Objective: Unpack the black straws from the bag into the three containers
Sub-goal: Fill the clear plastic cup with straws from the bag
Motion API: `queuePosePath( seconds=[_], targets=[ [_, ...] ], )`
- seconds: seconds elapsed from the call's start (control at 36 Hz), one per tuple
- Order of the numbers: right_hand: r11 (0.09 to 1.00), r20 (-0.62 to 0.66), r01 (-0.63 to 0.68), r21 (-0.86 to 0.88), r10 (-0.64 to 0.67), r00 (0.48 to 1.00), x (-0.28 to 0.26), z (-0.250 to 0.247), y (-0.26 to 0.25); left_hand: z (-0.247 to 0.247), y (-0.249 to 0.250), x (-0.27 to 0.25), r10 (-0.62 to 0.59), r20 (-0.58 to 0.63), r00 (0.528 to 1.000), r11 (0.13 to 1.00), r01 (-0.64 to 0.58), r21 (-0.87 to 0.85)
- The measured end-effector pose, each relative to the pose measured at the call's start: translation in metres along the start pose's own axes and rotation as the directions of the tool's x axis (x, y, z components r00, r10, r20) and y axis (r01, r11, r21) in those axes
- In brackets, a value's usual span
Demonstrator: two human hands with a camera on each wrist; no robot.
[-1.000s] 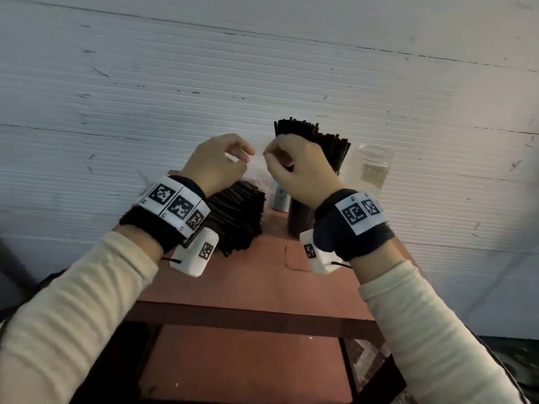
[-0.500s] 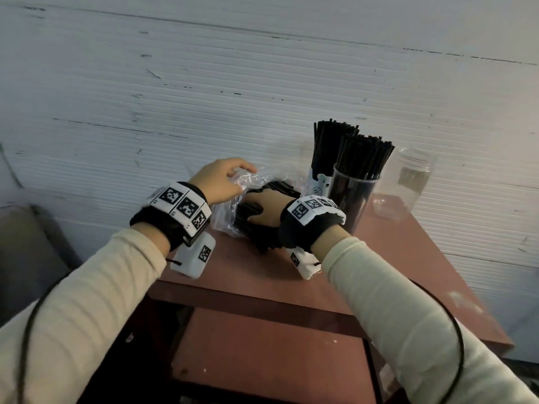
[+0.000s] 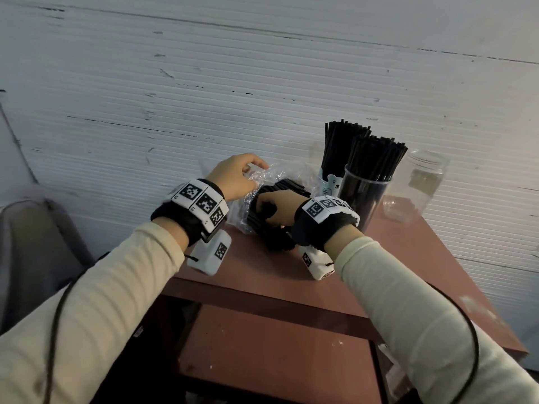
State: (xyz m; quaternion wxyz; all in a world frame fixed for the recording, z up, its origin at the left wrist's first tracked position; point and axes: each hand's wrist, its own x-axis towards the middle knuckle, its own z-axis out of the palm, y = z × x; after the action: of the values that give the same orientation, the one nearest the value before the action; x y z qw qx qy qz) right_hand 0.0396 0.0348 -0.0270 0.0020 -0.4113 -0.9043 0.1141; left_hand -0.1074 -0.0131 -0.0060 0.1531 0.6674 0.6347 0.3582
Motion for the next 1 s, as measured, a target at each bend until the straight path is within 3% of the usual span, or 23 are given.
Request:
queuePosePath(
  seconds=[0.36, 0.5, 0.56, 0.61, 0.67, 0.72, 0.83, 0.94, 1.0],
  targets=[
    [0.999, -0.134, 0.012, 0.032, -0.008, 0.991, -0.016, -0.020, 0.010, 0.001, -0.008, -0.001, 0.015, 0.009, 1.000, 1.000, -0.015, -0.023],
    [0.999, -0.132, 0.032, 0.040, -0.027, 0.991, -0.038, -0.036, 0.018, 0.007, -0.010, 0.000, 0.042, -0.042, 0.998, 0.993, -0.037, 0.115],
    [0.998, -0.131, 0.030, 0.046, -0.024, 0.991, -0.048, -0.043, 0.022, 0.011, -0.005, -0.001, 0.132, -0.069, 0.989, 0.980, -0.119, 0.159],
    [0.998, -0.135, 0.029, 0.046, -0.023, 0.991, -0.059, -0.049, 0.026, 0.016, 0.004, -0.002, 0.288, -0.041, 0.957, 0.949, -0.279, 0.144],
    [0.998, -0.140, 0.040, 0.039, -0.034, 0.989, -0.070, -0.056, 0.029, 0.024, 0.014, 0.000, 0.408, 0.060, 0.911, 0.897, -0.412, 0.161],
    [0.998, -0.142, 0.050, 0.031, -0.045, 0.989, -0.080, -0.063, 0.032, 0.033, 0.026, 0.004, 0.441, 0.173, 0.881, 0.860, -0.469, 0.201],
    [0.994, -0.170, 0.078, 0.082, -0.063, 0.983, -0.099, -0.077, 0.040, 0.046, 0.046, 0.010, 0.391, 0.235, 0.890, 0.862, -0.443, 0.245],
    [0.971, -0.227, 0.141, 0.193, -0.095, 0.969, -0.120, -0.093, 0.047, 0.053, 0.062, 0.016, 0.344, 0.169, 0.924, 0.903, -0.375, 0.213],
    [0.932, -0.314, 0.206, 0.299, -0.108, 0.943, -0.131, -0.101, 0.050, 0.057, 0.072, 0.016, 0.351, 0.115, 0.929, 0.917, -0.366, 0.155]
  ],
)
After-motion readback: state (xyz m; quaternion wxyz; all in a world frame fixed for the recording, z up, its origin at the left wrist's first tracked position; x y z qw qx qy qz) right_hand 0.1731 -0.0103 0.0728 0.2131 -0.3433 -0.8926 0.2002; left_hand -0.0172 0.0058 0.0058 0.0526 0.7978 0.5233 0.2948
